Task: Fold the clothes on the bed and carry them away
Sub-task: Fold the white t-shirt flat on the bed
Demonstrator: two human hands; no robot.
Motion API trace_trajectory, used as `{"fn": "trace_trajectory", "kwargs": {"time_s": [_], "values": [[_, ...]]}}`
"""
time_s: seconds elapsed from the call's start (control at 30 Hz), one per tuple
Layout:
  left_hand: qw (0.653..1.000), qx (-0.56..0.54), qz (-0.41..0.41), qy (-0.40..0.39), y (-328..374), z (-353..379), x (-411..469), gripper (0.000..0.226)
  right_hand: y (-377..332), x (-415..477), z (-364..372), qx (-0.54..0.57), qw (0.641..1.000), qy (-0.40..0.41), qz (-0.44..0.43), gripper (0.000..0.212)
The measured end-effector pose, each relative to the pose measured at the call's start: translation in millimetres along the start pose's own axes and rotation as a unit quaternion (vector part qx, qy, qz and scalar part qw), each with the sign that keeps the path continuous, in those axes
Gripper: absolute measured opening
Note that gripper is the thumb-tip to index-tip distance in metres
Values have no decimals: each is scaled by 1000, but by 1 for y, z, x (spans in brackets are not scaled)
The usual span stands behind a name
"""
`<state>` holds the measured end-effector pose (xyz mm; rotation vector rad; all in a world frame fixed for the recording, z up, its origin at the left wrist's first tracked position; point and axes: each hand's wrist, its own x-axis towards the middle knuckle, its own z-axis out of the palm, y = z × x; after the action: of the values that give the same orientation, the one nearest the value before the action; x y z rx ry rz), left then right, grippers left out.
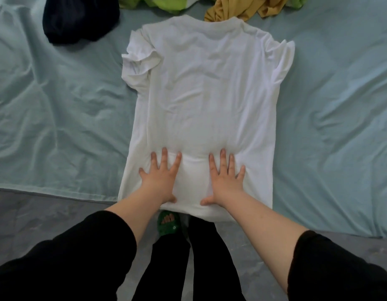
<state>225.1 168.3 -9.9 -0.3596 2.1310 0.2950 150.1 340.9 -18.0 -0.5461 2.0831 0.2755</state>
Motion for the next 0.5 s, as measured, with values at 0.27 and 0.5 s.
{"fn": "trace_trajectory", "kwargs": {"time_s": [0.27,0.5], "values": [[996,-50,20,-77,-8,-28,7,118,2,3,-33,-10,996,-82,-23,134],[988,-96,57,-103,-23,-54,20,82,-5,7,-72,28,993,-115,-12,110]]}}
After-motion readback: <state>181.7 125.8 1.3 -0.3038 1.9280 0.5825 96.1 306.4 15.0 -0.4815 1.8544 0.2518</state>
